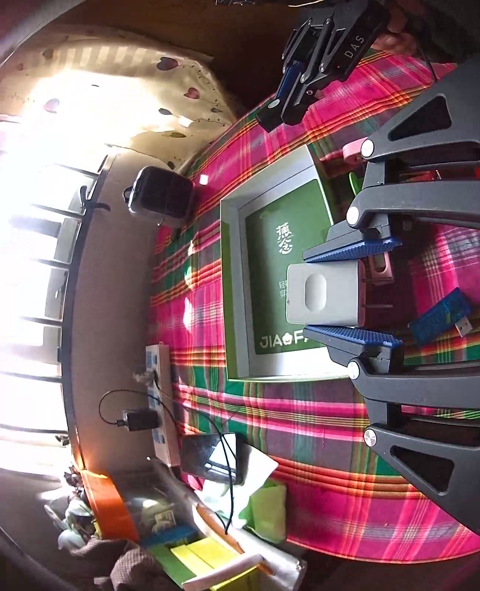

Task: Organize rigid objects
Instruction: 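Lower the charger into the green box and open the left tool while the right tool carries the remote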

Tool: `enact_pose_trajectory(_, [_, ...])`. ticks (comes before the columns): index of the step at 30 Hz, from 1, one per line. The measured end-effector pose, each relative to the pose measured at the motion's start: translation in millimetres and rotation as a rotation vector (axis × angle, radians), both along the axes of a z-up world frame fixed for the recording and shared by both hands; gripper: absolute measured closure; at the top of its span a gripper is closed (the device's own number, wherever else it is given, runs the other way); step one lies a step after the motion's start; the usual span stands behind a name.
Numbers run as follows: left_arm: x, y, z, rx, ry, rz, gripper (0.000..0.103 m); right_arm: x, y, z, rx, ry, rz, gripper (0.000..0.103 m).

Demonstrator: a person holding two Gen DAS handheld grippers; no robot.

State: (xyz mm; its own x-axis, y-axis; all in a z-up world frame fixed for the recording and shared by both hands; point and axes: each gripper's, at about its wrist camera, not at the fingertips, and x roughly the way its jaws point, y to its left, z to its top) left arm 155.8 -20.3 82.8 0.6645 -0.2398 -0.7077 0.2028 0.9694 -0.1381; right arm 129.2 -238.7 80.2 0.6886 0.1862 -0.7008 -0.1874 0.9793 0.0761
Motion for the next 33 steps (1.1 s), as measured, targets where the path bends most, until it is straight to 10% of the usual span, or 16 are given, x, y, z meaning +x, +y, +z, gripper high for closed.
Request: enact_pose_trajectory(33, [97, -17, -57, 0.085, 0.104, 0.013, 0.071, 122, 28, -60, -0.035, 0.163, 0.055, 0.075])
